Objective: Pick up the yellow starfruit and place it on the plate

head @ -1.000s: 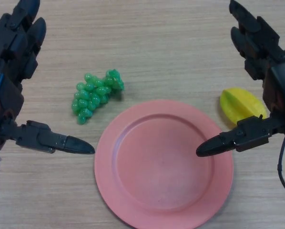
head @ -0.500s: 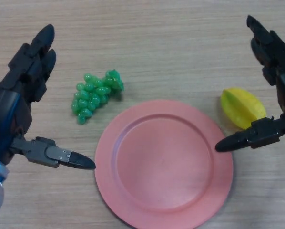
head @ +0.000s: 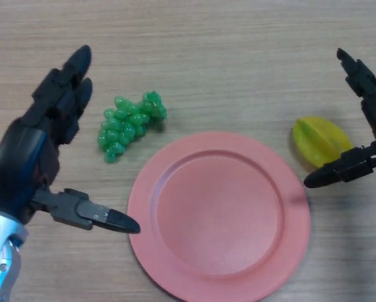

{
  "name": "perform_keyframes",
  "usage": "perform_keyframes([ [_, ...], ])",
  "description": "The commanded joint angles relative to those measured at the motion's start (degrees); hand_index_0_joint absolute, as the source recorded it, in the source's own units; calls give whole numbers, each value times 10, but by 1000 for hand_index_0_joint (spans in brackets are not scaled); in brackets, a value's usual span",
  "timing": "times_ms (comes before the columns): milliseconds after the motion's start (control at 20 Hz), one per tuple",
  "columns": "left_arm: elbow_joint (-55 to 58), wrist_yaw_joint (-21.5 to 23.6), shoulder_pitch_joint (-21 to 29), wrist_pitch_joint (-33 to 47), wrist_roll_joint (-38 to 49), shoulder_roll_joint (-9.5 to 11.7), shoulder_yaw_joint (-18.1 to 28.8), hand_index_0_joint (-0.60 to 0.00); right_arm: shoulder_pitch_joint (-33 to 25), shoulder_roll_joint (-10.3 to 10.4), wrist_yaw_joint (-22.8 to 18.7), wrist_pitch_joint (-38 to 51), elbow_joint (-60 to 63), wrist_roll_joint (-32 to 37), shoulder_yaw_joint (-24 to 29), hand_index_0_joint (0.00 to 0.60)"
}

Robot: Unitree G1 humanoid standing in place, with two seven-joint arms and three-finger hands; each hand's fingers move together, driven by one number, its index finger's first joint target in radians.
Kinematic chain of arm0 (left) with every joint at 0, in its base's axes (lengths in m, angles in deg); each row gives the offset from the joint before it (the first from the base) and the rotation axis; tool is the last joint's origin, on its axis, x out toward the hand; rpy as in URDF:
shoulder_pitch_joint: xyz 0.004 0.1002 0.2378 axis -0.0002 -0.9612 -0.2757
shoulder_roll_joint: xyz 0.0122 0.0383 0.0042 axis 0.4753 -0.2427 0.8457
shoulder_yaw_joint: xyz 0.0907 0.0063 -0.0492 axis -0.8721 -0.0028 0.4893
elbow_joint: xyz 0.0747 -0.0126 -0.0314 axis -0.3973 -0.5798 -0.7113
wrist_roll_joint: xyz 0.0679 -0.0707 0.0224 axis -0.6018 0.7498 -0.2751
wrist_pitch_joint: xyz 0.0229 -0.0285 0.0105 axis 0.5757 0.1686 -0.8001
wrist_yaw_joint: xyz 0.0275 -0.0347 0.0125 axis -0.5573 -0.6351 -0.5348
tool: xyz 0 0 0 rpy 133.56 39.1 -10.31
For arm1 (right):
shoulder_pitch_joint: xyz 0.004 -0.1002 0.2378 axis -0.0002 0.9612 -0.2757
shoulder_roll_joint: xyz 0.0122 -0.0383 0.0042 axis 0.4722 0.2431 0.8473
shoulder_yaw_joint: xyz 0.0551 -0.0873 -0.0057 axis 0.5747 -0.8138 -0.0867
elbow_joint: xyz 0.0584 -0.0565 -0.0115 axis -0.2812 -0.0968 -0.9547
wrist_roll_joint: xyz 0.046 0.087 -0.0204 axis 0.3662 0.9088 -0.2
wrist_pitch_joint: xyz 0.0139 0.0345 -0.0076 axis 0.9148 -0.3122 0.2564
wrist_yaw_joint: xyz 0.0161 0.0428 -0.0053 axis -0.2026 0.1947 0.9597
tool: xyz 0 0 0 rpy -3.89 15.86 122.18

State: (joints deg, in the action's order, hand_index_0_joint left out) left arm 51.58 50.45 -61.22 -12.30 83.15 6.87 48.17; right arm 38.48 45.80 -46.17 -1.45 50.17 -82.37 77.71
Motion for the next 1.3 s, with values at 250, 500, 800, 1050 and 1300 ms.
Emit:
perform_keyframes([
  [250, 48, 7, 14, 42, 19, 12, 41, 0, -86, -41, -81, 118, 119, -29, 15, 150],
  [500, 25, 31, 45, 16, 49, 25, 53, 0, -132, -83, -211, 211, 272, -243, -17, 600],
  [800, 11, 39, 50, 30, 36, 19, 31, 0, -127, -96, -238, 205, 270, -263, 1, 600],
  [1050, 6, 56, 54, 25, 28, 12, 18, 0, -93, -85, -198, 170, 146, -185, 27, 600],
  [1300, 7, 88, 83, 0, 19, 15, 4, 0, -29, -23, -87, 86, -66, -7, 33, 600],
])
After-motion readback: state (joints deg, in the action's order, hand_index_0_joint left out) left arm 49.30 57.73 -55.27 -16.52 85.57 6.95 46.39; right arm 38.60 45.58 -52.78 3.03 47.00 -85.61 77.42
